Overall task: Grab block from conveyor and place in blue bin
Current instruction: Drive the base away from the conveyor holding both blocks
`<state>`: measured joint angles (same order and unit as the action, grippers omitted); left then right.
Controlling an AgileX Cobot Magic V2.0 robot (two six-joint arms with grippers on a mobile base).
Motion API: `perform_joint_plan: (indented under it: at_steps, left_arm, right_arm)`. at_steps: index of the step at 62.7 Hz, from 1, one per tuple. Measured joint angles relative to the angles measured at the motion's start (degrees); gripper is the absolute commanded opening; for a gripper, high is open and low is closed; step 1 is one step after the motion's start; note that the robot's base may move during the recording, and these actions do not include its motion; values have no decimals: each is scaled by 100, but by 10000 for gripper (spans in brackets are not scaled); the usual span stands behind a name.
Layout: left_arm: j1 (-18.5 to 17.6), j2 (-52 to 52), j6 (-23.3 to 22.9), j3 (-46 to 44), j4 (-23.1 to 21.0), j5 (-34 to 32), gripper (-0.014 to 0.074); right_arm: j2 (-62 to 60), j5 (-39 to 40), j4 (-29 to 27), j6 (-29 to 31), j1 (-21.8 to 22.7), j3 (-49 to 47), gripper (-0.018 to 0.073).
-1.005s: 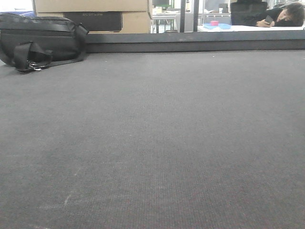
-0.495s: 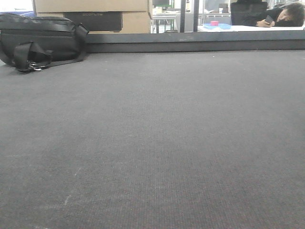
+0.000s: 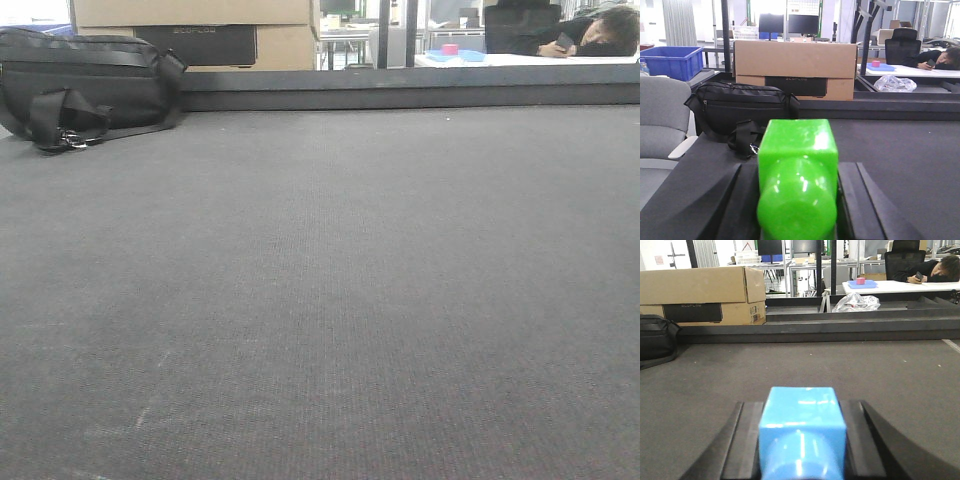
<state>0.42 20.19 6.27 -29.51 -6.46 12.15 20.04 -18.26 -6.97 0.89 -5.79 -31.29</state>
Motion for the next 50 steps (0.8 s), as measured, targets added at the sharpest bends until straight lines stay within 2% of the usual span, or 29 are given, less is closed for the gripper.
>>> perform_joint_plan:
  at_steps: [50]
  left_arm:
    - [0,0,0,0,0,0,-111]
  right_arm:
    - [0,0,0,0,0,0,-162]
